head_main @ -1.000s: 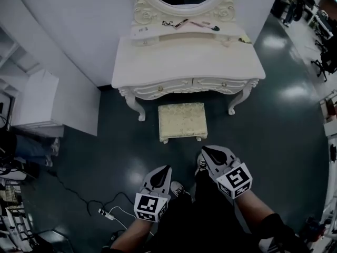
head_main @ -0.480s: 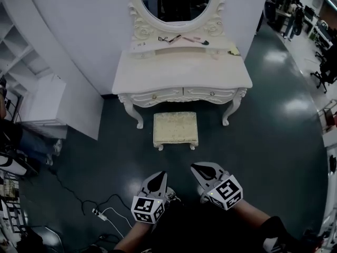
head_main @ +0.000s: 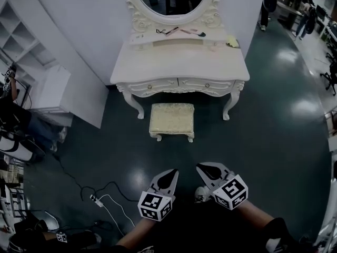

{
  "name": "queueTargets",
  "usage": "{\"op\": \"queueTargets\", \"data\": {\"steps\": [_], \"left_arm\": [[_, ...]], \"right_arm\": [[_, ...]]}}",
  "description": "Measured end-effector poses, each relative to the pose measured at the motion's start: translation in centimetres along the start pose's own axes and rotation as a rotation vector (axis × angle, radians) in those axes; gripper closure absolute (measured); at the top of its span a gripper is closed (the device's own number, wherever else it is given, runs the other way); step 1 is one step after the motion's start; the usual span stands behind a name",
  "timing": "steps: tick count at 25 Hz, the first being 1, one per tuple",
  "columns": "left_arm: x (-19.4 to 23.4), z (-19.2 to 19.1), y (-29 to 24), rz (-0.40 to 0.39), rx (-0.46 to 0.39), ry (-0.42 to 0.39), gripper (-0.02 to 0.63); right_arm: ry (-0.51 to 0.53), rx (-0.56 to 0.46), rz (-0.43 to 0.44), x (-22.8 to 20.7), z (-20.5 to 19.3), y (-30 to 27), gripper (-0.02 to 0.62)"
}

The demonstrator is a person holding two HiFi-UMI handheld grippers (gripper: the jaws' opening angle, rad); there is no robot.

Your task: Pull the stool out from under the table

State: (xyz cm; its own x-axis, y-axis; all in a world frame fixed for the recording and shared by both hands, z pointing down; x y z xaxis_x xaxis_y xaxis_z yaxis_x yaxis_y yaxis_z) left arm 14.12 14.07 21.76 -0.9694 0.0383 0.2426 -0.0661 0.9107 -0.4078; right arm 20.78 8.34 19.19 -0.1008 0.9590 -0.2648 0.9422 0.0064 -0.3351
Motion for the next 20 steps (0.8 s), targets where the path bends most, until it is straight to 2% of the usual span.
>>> {"op": "queueTargets", "data": {"steps": [4, 9, 15, 20], "left_arm": [[-2.3, 0.0, -0.1, -0.021, 0.009, -0.023, 0.598], [-3.1, 0.4, 0.4, -0.024, 0.004, -0.055, 0.598], [-3.2, 0.4, 1.0, -0.023, 0.000, -0.070, 0.598], [-3.3, -0.2, 1.3, -0.026, -0.011, -0.049, 0.598]], "right_arm": [[-0.057, -0.011, 0.032, 0.7, -0.4, 1.4, 0.568], [-0.059, -0.010, 0.067, 1.9, -1.3, 2.0, 0.568], [-0.054, -0.027, 0.057, 2.4, -1.1, 2.3, 0.568], [-0.029, -0.012, 0.046, 2.8, -1.4, 2.5, 0.568]]}}
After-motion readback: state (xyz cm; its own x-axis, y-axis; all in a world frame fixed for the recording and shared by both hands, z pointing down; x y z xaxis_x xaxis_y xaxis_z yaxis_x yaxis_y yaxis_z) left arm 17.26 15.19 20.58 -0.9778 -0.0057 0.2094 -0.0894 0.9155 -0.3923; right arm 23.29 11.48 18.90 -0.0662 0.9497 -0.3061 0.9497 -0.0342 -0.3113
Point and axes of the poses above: the fingertips, and each gripper's own axes: y backward along the fingers, x to its left, z out of its top, the point moved 1 cm from there along y, backward along the fingers, and after that the axes turned 5 degrees about z, right-handed, at the moved point
